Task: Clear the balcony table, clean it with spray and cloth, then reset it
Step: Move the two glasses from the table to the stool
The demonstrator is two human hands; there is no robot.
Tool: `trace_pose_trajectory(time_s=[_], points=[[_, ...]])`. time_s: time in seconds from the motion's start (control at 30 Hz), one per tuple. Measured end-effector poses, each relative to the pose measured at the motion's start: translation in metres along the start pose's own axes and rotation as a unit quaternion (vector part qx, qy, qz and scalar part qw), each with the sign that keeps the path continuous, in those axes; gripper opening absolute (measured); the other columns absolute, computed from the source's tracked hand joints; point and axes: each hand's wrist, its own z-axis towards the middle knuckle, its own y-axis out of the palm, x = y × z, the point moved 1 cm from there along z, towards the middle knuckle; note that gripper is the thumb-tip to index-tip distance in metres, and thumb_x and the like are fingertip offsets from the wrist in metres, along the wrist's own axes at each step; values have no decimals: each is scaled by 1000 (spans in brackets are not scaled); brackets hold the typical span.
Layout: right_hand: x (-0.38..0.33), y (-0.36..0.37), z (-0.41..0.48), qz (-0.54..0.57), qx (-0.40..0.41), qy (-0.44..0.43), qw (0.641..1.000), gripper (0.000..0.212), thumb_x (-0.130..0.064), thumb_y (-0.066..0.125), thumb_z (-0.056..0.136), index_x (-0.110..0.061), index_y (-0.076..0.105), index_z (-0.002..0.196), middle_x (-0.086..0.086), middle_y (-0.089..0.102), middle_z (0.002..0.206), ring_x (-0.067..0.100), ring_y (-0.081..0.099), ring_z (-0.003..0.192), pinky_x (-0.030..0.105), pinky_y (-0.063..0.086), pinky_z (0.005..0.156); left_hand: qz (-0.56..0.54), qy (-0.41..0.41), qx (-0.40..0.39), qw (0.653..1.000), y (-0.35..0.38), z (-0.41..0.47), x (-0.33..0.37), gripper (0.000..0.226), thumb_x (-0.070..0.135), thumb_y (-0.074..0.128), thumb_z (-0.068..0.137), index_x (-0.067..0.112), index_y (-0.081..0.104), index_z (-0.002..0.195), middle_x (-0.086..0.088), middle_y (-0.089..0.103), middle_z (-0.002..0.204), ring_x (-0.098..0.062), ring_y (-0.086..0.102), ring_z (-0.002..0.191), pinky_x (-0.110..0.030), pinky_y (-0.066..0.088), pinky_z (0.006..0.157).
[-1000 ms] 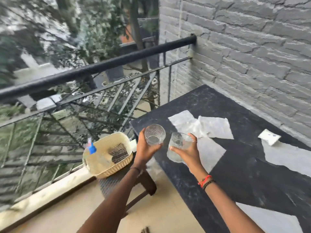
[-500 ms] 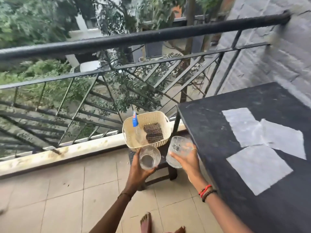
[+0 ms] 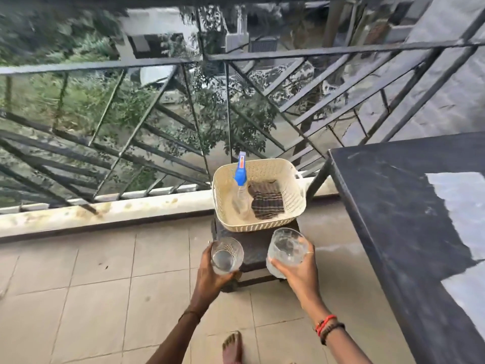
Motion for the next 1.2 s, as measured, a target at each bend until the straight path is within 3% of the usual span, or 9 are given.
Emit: trace_pose_trajectory(time_s=[0.13, 0.33, 0.47, 0.57, 0.7, 0.87, 0.97, 1.07, 1.2], points=[[20, 26, 19, -13, -9, -2, 1000, 83, -8, 89, 55, -26, 43, 121, -8, 57, 112, 10, 56, 103, 20, 41, 88, 6, -4, -1, 1000, 3, 26, -27, 92, 24, 88, 66, 18, 34, 141, -2, 50, 138, -18, 51, 126, -33, 45, 103], [50, 53, 33, -14, -44, 8, 999, 88, -15, 90, 57, -31, 39, 127, -10, 55, 119, 10, 53, 112, 23, 41, 98, -26, -11, 8, 1000, 9, 38, -51, 96, 49, 84, 63, 25, 34, 141, 9, 47, 140, -5, 46, 129, -35, 43, 107], [65, 67, 39, -6, -61, 0, 998, 88, -12, 90, 56, -43, 38, 119, -14, 57, 120, 0, 54, 113, 20, 40, 101, -41, -11, 8, 999, 15, 39, -64, 96, 46, 84, 64, 23, 34, 142, 7, 47, 140, -9, 47, 130, -38, 44, 107], [79, 76, 45, -11, -78, -16, 997, 88, -10, 90, 56, -51, 40, 116, -26, 53, 119, -15, 51, 111, 3, 36, 95, -52, -9, 16, 998, 20, 43, -69, 93, 42, 86, 65, 26, 35, 141, 16, 47, 138, -7, 48, 128, -31, 46, 104], [92, 81, 50, -16, -102, -19, 994, 92, -5, 89, 57, -45, 37, 122, -18, 53, 121, -4, 51, 115, 6, 36, 98, -59, 3, 14, 998, 25, 49, -69, 90, 37, 87, 66, 28, 36, 140, 22, 47, 135, -4, 47, 128, -22, 43, 104], [99, 84, 57, -37, -112, -35, 992, 92, -7, 90, 55, -53, 38, 117, -27, 51, 118, -21, 47, 110, -5, 33, 89, -57, 16, 3, 998, 27, 51, -67, 94, 43, 86, 64, 40, 30, 140, 31, 43, 136, 4, 43, 129, -8, 35, 103], [103, 86, 59, -48, -119, -34, 991, 93, -12, 90, 56, -55, 36, 117, -28, 51, 118, -13, 49, 109, 0, 33, 92, -60, 6, -6, 998, 27, 52, -71, 104, 41, 89, 61, 34, 26, 144, 34, 38, 139, 6, 39, 132, -8, 33, 105], [109, 88, 61, -55, -127, -44, 989, 93, -10, 91, 55, -43, 36, 123, -15, 54, 121, 0, 50, 115, 7, 33, 99, -58, -3, -11, 998, 28, 53, -74, 108, 39, 90, 60, 27, 26, 146, 35, 37, 139, 7, 38, 132, -8, 32, 105], [114, 89, 62, -55, -134, -49, 988, 93, -9, 91, 55, -35, 38, 128, -8, 54, 124, 7, 51, 118, 11, 34, 101, -51, -11, -7, 999, 28, 55, -76, 109, 39, 91, 59, 22, 28, 146, 24, 38, 143, 2, 39, 134, -16, 34, 109]])
